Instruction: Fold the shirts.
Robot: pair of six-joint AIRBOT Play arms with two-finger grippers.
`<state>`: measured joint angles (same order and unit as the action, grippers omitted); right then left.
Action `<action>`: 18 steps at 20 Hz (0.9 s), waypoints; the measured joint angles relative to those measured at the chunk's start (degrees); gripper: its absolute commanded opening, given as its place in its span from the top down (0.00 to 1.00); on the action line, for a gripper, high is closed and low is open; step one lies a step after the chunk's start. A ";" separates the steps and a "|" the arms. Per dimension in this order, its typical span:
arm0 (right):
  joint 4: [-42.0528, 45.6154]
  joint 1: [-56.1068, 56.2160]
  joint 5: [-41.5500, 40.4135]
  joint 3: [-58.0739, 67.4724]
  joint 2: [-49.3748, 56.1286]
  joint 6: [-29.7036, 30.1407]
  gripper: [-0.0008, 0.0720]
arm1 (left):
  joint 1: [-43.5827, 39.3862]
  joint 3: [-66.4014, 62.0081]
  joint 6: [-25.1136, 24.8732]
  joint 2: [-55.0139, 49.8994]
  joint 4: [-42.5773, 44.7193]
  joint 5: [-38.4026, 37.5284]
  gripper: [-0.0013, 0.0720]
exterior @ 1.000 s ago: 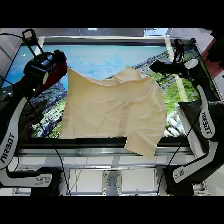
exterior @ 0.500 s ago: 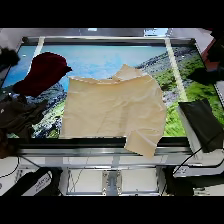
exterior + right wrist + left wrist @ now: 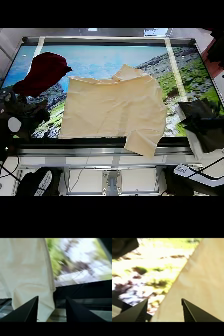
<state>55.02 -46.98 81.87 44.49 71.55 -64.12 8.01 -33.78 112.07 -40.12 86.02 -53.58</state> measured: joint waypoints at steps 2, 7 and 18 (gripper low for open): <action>-2.27 1.01 -3.34 -7.39 -0.39 -0.24 0.32 | 0.07 1.73 -1.81 0.52 -4.22 0.09 0.32; -6.86 6.93 -11.30 -17.53 -0.79 -0.59 0.29 | 0.07 3.23 -3.98 1.03 -8.68 0.20 0.32; -19.80 15.78 -21.40 -17.57 -0.79 3.02 0.94 | 0.22 3.65 7.93 1.09 -3.96 -0.24 0.33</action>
<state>35.22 -31.20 60.47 26.92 70.76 -61.10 8.23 -30.13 120.01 -39.03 82.06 -53.82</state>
